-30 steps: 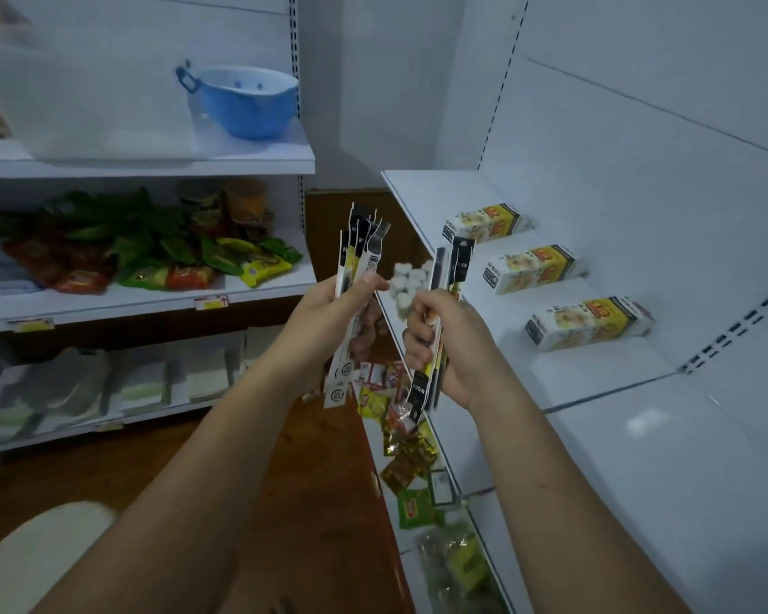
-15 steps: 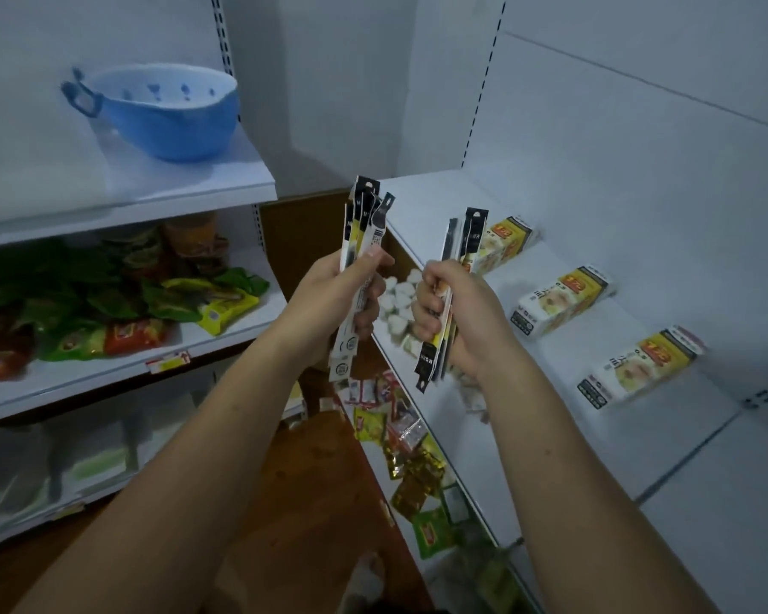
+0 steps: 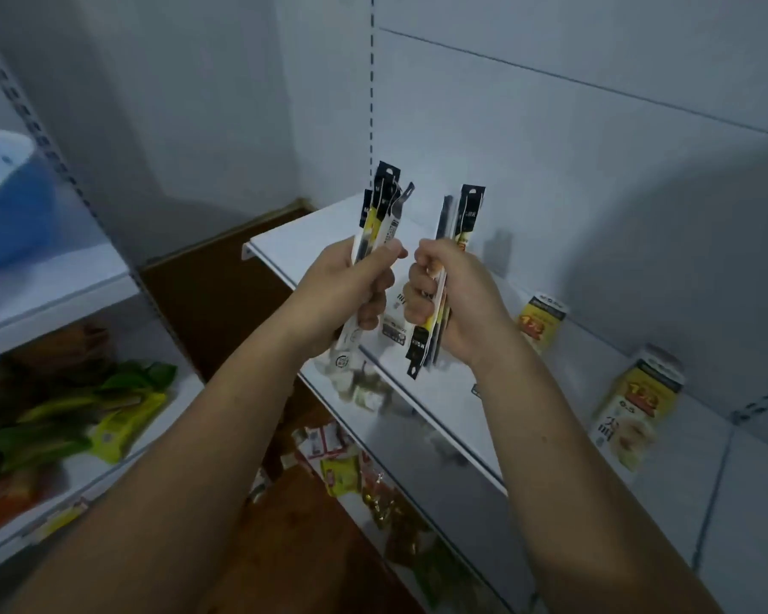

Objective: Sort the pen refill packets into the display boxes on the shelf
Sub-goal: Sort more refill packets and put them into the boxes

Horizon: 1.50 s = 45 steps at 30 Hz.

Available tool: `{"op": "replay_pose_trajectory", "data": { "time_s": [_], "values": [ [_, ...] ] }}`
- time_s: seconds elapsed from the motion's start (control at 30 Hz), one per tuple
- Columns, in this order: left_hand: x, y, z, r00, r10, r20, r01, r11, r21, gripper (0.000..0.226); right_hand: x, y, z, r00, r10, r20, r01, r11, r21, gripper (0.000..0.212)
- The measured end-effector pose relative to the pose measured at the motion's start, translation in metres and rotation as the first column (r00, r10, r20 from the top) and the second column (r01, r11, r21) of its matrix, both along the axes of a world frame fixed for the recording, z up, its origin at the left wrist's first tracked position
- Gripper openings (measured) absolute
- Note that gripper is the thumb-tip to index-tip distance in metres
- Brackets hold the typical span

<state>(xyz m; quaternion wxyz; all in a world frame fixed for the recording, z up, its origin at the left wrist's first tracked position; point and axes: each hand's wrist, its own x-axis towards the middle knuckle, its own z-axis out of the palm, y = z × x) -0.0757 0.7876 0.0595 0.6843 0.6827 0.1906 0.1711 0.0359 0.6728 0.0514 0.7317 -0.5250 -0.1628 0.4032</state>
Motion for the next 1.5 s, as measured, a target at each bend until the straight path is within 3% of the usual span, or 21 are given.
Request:
{"op": "replay_pose_trajectory", "data": {
  "time_s": [0.1,0.27,0.47,0.53,0.6,0.7,0.77,0.87,0.93,1.1,1.33,1.5],
  "values": [
    [0.031,0.0,-0.003,0.991,-0.135,0.015,0.135,0.991,-0.015,0.023,0.017,-0.013,-0.001,0.995,-0.1,0.0,0.1,0.995,-0.003,0.025],
    [0.068,-0.004,-0.011,0.928,-0.369,0.04,0.372,0.925,-0.08,0.026,0.028,-0.039,0.003,0.941,-0.322,-0.1,0.322,0.947,-0.023,0.021],
    [0.085,-0.015,-0.025,0.87,-0.492,0.032,0.488,0.851,-0.194,0.01,0.02,-0.075,-0.005,0.813,-0.577,-0.081,0.568,0.816,-0.106,0.021],
    [0.087,-0.02,-0.03,0.851,-0.524,0.018,0.515,0.829,-0.218,0.01,0.013,-0.086,-0.007,0.757,-0.653,-0.015,0.643,0.749,-0.156,0.026],
    [0.088,-0.026,-0.035,0.837,-0.547,0.011,0.534,0.814,-0.227,0.009,0.007,-0.095,-0.011,0.713,-0.683,0.157,0.699,0.675,-0.238,0.03],
    [0.09,-0.036,-0.043,0.853,-0.522,0.002,0.511,0.834,-0.21,0.011,0.002,-0.1,-0.018,0.681,-0.57,0.459,0.732,0.537,-0.418,0.017],
    [0.094,-0.042,-0.048,0.868,-0.496,-0.006,0.487,0.854,-0.184,0.013,0.003,-0.1,-0.026,0.717,-0.435,0.545,0.697,0.477,-0.536,0.017],
    [0.099,-0.048,-0.053,0.896,-0.443,-0.022,0.434,0.886,-0.164,0.014,0.004,-0.099,-0.037,0.785,-0.279,0.554,0.611,0.496,-0.617,0.019],
    [0.102,-0.051,-0.057,0.907,-0.419,-0.046,0.409,0.901,-0.141,0.014,0.004,-0.1,-0.04,0.777,-0.263,0.572,0.613,0.52,-0.594,0.023],
    [0.106,-0.062,-0.068,0.946,-0.318,-0.061,0.31,0.944,-0.113,0.006,0.001,-0.103,-0.048,0.704,-0.376,0.602,0.694,0.542,-0.474,0.011],
    [0.102,-0.07,-0.065,0.974,-0.226,0.022,0.219,0.911,-0.349,0.03,-0.003,-0.107,-0.059,0.651,-0.46,0.604,0.718,0.632,-0.292,0.014],
    [0.099,-0.064,-0.051,0.972,-0.232,0.022,0.232,0.957,-0.172,0.03,-0.009,-0.111,-0.054,0.668,-0.512,0.54,0.703,0.673,-0.231,0.018]
  ]
}}
